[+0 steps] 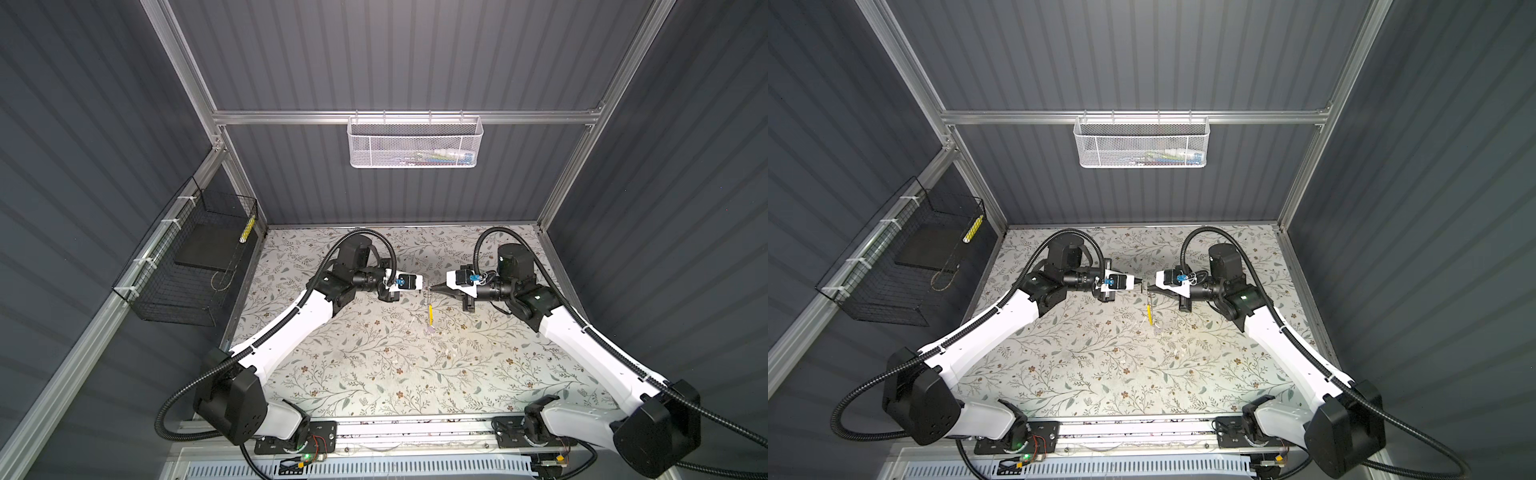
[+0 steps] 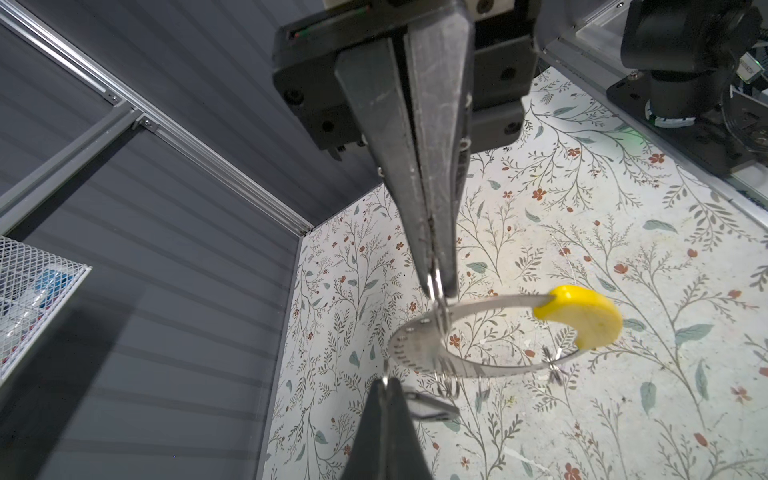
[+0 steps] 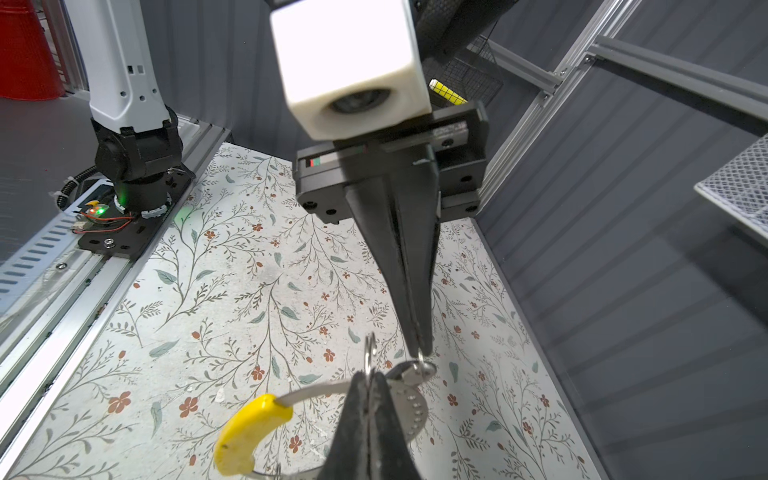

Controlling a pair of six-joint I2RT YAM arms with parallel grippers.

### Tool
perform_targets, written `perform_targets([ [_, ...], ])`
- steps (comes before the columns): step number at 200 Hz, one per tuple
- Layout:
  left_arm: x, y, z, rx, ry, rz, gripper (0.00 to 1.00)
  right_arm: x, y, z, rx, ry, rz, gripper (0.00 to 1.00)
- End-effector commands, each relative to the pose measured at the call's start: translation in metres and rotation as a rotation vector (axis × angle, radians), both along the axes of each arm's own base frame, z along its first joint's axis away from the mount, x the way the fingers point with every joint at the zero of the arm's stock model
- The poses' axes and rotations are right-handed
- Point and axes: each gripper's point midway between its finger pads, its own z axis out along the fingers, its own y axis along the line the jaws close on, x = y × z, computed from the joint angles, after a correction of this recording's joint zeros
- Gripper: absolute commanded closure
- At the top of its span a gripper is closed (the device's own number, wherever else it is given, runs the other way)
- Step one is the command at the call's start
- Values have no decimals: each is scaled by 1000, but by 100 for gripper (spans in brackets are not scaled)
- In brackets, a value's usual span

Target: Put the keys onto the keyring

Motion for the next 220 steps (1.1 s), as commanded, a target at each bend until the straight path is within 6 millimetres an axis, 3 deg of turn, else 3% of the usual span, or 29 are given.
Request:
perform_targets([
  [1, -7, 1, 16, -23, -94, -19, 100, -5, 4, 6, 5, 33, 26, 99],
  [220, -36, -4, 30, 5, -193, -100, 100, -10, 4, -1, -36, 134, 30, 100],
])
